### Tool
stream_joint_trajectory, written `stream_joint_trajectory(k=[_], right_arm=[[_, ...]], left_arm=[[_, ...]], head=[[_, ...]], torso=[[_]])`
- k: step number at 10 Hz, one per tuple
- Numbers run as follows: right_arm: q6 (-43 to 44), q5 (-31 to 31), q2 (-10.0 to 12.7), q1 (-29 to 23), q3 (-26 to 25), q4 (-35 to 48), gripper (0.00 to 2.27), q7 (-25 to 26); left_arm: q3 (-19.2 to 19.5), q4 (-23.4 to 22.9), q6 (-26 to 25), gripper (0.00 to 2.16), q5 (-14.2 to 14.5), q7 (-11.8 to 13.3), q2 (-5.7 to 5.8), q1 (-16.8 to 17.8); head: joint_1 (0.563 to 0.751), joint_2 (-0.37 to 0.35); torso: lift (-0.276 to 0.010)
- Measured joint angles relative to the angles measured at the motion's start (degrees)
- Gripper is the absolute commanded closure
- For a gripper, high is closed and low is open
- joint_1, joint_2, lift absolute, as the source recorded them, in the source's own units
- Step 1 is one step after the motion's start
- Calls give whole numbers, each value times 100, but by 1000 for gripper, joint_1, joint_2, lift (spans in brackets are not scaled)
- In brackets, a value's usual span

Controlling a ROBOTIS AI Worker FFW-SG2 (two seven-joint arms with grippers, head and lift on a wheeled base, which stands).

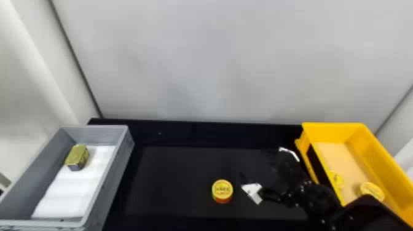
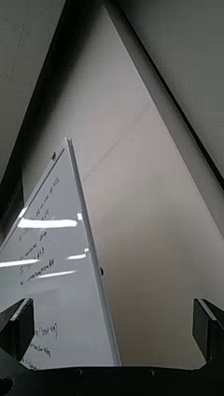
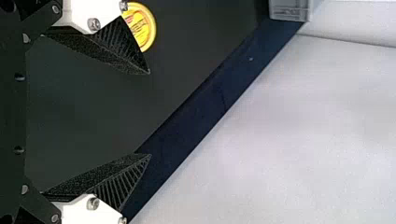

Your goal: Pick up the round yellow can and place it in the yellow rectangular box

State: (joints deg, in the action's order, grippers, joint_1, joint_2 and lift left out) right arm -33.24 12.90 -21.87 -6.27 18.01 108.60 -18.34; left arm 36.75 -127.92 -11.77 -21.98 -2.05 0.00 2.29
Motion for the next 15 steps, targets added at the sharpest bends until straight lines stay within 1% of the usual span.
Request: stream_joint_trajectory(k=[3, 5, 9, 12, 14, 15], right_arm=[[-266, -1170, 41, -25, -305, 79, 190, 90], [-554, -1661, 22, -57, -322, 41, 190, 225], [-1400, -2083, -1, 35, -187, 104, 194, 231], [-1784, -2257, -29, 142, -104, 68, 193, 205], [-1932, -2454, -33, 280, -16, -122, 194, -38], [-2025, -2358, -46, 409, 62, -243, 191, -299]], left_arm=[[93, 4, 15, 21, -8, 40, 0, 13], [140, 4, 35, 21, -43, 74, 0, 44], [161, 4, 68, 22, -142, 120, 0, 99], [159, 23, 92, 22, -190, 147, 0, 125], [158, 36, 108, 22, -213, 161, 0, 139], [157, 39, 115, 22, -223, 166, 0, 144]], head=[[686, 14], [686, 14], [686, 14], [686, 14], [686, 14], [686, 14]], torso=[[-55], [-55], [-55], [-55], [-55], [-55]])
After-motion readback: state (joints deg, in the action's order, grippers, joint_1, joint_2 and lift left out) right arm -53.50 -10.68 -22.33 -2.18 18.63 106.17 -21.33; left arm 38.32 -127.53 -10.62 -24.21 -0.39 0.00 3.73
